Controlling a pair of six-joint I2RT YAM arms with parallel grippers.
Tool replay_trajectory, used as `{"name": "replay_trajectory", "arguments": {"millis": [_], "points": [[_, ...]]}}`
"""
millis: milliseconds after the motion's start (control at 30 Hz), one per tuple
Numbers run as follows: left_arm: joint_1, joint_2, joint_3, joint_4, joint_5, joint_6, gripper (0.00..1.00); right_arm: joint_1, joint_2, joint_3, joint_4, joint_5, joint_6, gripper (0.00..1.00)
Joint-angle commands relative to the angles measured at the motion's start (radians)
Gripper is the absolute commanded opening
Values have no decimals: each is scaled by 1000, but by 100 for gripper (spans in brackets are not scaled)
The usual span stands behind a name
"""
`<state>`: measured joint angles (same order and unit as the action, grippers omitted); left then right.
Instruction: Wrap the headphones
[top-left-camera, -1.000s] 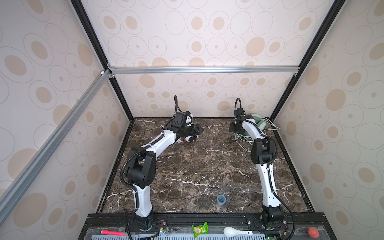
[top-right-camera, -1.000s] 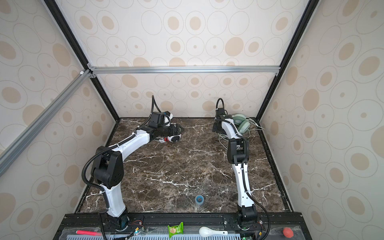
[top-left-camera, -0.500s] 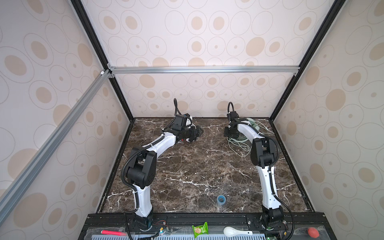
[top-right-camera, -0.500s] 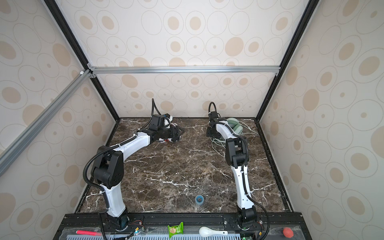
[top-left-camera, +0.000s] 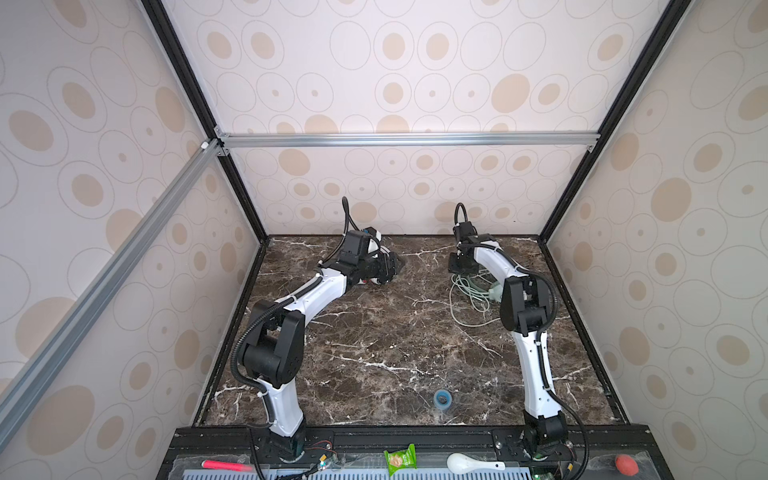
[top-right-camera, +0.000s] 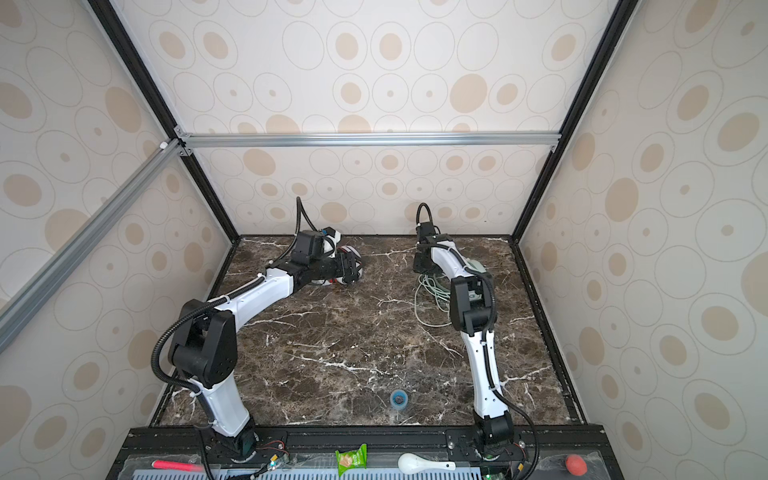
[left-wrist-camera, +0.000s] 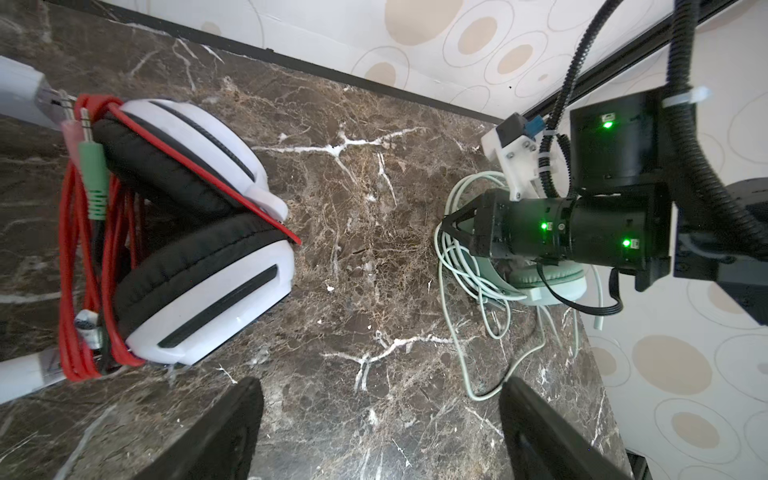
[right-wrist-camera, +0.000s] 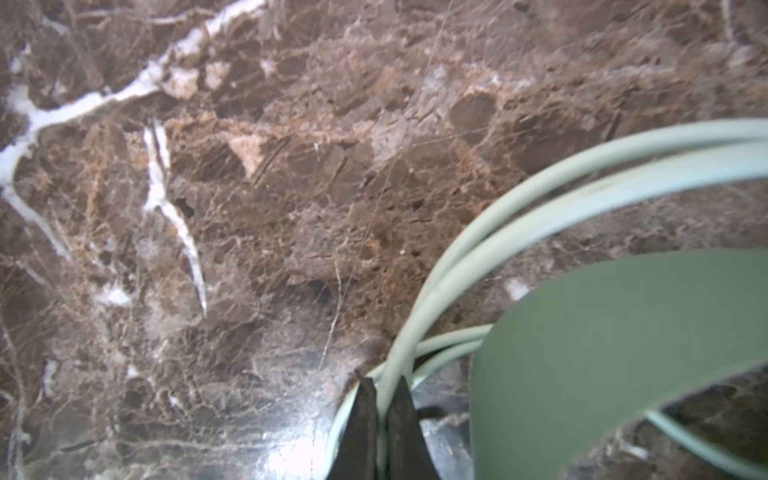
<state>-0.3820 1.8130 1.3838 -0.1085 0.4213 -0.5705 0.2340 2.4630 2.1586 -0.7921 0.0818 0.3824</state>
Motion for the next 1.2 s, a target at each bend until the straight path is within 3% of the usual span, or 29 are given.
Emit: {"name": "replay_trajectory", "arguments": {"millis": [0,500,867,1167], "points": [[5,-34,-17,28,-11,-11,89,26,-30,-31,-50,0,-39,0],[-55,-117,-105,24,-92,-6,88,90,-480,-419,193,21,-86,0],[-124,-290,-266,25,-182,-126,88,127,-720,-612,277,-36,-100,0],[-147,-444,-319,-187,-348,-122,88,279,-845,-653,305,-38,-83,0]]}}
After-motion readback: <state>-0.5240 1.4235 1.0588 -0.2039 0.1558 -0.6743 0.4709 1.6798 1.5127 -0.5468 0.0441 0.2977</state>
